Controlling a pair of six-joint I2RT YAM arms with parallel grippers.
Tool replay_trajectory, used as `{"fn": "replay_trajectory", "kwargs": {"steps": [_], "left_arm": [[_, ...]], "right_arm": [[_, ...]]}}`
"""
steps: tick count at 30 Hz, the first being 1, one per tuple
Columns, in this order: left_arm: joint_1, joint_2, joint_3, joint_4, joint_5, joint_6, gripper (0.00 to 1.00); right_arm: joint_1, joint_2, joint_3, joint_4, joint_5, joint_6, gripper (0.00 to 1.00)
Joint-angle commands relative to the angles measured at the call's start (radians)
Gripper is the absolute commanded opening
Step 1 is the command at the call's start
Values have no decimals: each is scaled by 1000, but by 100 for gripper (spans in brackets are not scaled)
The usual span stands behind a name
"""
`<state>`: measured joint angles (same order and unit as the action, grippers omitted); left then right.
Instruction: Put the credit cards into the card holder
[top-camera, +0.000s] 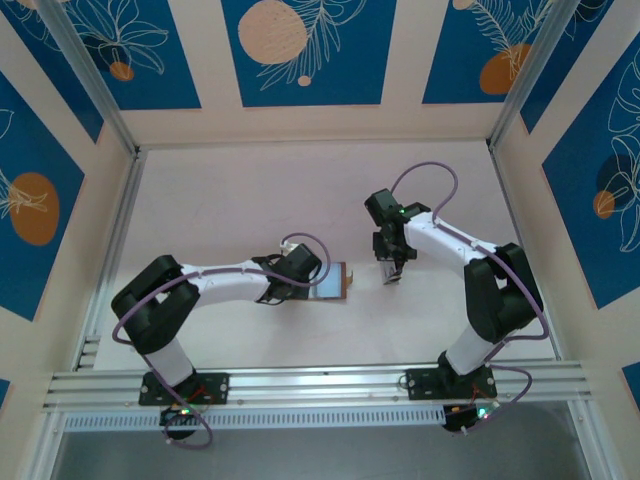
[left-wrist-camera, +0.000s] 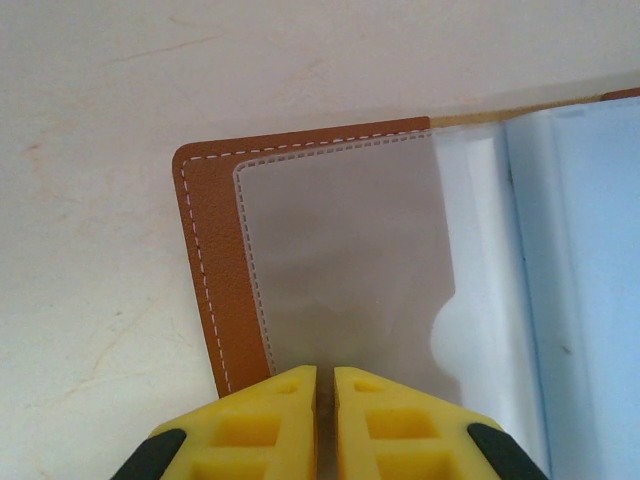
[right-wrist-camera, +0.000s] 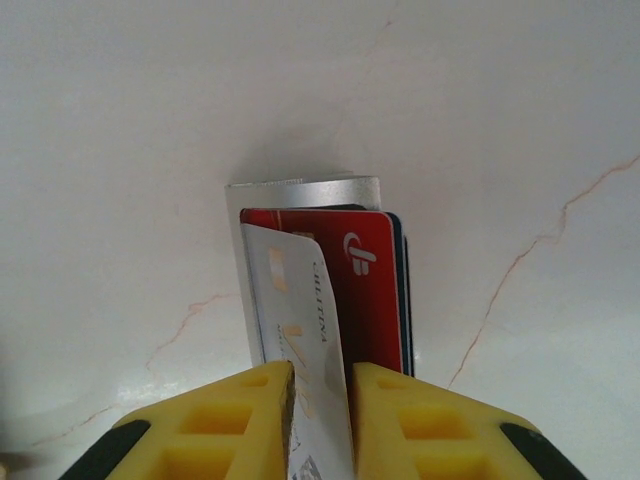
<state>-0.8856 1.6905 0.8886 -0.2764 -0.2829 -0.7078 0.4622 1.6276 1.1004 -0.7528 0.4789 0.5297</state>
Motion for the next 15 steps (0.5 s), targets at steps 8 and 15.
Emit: {"fn": "replay_trajectory", "kwargs": {"steps": [8,15], "left_arm": [[2,60,-48,-25,68,-16,11],[2,60,-46,-24,69,-16,11]], "right_arm": [[35,53,46,-26,6,0,18],[36,53,56,-43,9,-4,12]]}}
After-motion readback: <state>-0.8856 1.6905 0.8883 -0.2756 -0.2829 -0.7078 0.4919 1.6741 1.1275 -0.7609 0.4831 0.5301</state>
